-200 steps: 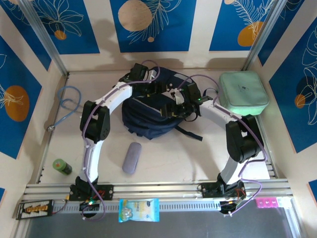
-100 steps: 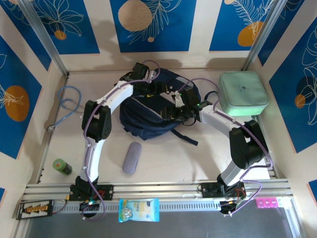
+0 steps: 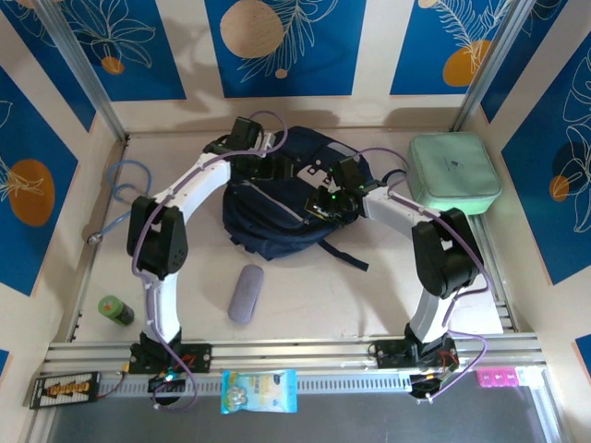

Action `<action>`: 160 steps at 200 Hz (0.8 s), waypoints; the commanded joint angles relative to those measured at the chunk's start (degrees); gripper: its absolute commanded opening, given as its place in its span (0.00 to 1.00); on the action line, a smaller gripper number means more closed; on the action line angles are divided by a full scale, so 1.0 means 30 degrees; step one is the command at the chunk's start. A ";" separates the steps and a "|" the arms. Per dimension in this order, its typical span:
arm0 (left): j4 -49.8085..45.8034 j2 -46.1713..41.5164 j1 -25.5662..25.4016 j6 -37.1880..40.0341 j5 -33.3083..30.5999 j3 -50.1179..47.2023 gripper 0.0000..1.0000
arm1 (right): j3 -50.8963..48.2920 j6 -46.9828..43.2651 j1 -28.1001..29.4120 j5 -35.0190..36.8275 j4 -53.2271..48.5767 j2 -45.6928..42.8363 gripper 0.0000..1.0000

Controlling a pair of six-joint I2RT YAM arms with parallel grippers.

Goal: Pack the student bag
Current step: Adjust the student bag at the center of the table.

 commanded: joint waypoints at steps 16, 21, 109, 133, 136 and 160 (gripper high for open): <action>-0.1741 -0.0482 0.1285 0.2499 -0.2207 -0.1807 0.90 | 0.1325 -0.2251 -0.0732 0.0129 -0.0057 -0.0020 0.06; -0.1905 -0.0430 0.1267 0.2536 -0.2199 -0.1955 0.90 | 0.1493 -0.2674 -0.0823 0.0078 -0.0056 -0.0085 0.05; 0.0272 -0.5935 -0.0343 0.0377 0.1284 -0.8008 0.88 | 0.4926 -0.6529 -0.3589 -0.6365 -0.1711 -0.0396 0.00; -0.0019 -0.6572 -0.1165 0.2223 0.0774 -0.7607 0.89 | 0.4915 -0.5673 -0.3992 -0.7426 -0.1885 -0.0244 0.00; -0.0102 -0.6570 -0.1271 0.2531 0.0651 -0.7459 0.89 | 0.4912 -0.5538 -0.4007 -0.7424 -0.1922 -0.0260 0.01; -0.0137 -0.6592 -0.2563 0.5678 -0.0181 -0.6564 0.90 | 0.4780 -0.4502 -0.4004 -0.7692 -0.2235 -0.0232 0.01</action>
